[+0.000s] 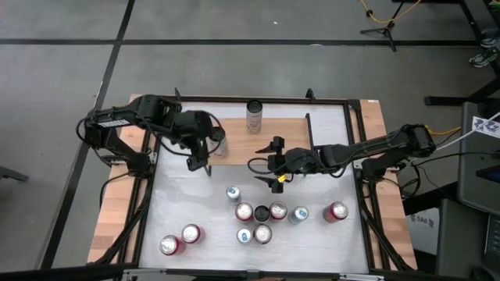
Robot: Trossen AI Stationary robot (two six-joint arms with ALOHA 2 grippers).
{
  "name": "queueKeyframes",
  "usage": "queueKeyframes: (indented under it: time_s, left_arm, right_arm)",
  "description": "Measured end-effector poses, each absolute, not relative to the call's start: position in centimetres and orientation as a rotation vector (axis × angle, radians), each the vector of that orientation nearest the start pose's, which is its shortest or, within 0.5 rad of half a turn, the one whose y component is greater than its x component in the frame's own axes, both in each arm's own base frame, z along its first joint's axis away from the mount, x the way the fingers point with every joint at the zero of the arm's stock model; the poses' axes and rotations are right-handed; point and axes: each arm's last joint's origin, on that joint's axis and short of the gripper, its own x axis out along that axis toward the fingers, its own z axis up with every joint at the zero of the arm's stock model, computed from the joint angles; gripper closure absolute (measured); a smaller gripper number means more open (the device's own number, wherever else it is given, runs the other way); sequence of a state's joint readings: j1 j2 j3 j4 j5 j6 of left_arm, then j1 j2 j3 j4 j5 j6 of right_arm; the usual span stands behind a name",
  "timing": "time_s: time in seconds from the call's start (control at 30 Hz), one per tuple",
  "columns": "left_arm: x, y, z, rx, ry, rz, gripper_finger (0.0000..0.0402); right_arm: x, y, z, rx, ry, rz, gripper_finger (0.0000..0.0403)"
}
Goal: Place canned beverage on shelf
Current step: Put the left white soda can on the shelf
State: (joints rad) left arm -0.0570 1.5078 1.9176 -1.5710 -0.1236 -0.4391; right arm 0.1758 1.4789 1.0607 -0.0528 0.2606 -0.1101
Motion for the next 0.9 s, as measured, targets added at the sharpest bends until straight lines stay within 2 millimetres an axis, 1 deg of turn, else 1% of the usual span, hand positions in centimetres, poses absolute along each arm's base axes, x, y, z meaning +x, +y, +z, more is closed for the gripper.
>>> queueKeyframes:
  time_s: [0.1, 0.17, 0.3, 0.4, 0.47, 0.63, 0.8, 0.9]
  left_arm:
    - [24.3, -1.9, 43.0, -0.248, 1.111, 0.338, 0.0125]
    - [24.3, -2.3, 42.4, -0.232, 1.122, 0.361, 0.0138]
    - [24.5, -3.1, 40.9, -0.204, 1.17, 0.383, 0.0171]
    - [24.7, -3.5, 39.4, -0.164, 1.222, 0.399, 0.0201]
    - [24.8, -3.6, 38.4, -0.136, 1.252, 0.419, 0.0223]
    - [25.0, -3.4, 36.8, -0.086, 1.275, 0.476, 0.028]
    - [25.7, -3.5, 35.7, -0.1, 1.242, 0.476, 0.0336]
    - [25.9, -3.5, 35.2, -0.105, 1.22, 0.515, 0.0367]
  right_arm:
    - [33.1, 4.9, 28.2, -0.194, 0.401, -0.063, 0.001]
    - [33.3, 4.6, 28.4, -0.183, 0.367, -0.068, 0.001]
    - [34.0, 4.1, 28.1, -0.171, 0.341, -0.07, 0.001]
    - [34.8, 3.7, 27.8, -0.157, 0.306, -0.059, 0.001]
    - [35.2, 3.3, 27.5, -0.152, 0.29, -0.066, 0.001]
    - [36.3, 2.4, 26.6, -0.145, 0.269, -0.092, 0.001]
    - [37.3, 1.5, 25.5, -0.139, 0.252, -0.121, 0.001]
    - [37.9, 1.0, 24.9, -0.135, 0.23, -0.135, 0.001]
